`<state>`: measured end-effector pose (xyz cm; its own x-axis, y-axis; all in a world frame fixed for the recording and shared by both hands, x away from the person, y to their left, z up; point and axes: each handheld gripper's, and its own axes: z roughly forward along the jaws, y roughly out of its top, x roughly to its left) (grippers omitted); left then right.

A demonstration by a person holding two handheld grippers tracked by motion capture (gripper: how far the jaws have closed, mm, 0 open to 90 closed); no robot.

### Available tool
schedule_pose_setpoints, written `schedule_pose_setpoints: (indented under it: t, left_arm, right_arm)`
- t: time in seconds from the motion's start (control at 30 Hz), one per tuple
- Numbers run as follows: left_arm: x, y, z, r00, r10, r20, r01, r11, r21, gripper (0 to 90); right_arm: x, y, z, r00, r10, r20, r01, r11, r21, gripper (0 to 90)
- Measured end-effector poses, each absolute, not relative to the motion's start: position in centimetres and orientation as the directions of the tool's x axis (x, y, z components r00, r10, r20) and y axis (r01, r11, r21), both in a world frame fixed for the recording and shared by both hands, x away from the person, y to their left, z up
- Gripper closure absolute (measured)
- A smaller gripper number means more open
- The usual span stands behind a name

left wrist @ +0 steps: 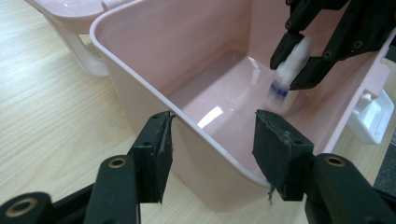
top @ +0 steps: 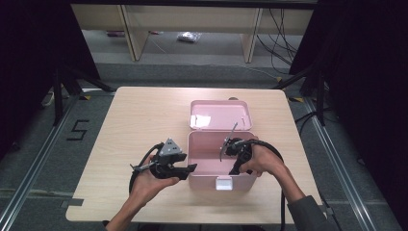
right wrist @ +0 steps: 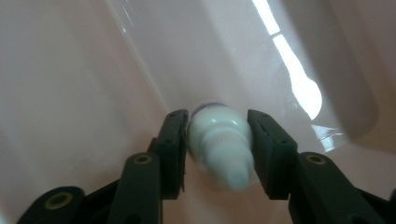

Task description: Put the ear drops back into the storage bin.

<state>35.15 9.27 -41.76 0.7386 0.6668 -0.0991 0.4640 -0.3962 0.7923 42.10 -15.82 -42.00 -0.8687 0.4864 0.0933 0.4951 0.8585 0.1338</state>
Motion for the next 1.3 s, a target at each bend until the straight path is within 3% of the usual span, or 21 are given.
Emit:
schedule_pose_setpoints:
  t: [0.07,0.23,0.97,1.3]
  left_arm:
    - [35.1,9.2,-41.8,0.738,0.668,-0.097,0.463,-0.396,0.793,46.2]
    - [35.2,9.1,-41.8,0.736,0.669,-0.101,0.467,-0.394,0.791,44.2]
    - [36.1,9.5,-41.3,0.710,0.694,-0.119,0.482,-0.355,0.801,37.9]
    - [38.5,9.5,-40.8,0.675,0.729,-0.114,0.505,-0.345,0.791,36.4]
  right_arm:
    - [42.2,-16.0,-41.5,-0.873,0.477,0.102,0.488,0.857,0.164,48.9]
    - [41.7,-16.4,-39.4,-0.858,0.499,0.121,0.512,0.819,0.259,45.3]
    - [42.6,-20.3,-36.5,-0.773,0.629,0.084,0.594,0.671,0.443,40.2]
    - [43.0,-22.5,-35.7,-0.705,0.703,0.095,0.643,0.575,0.506,38.8]
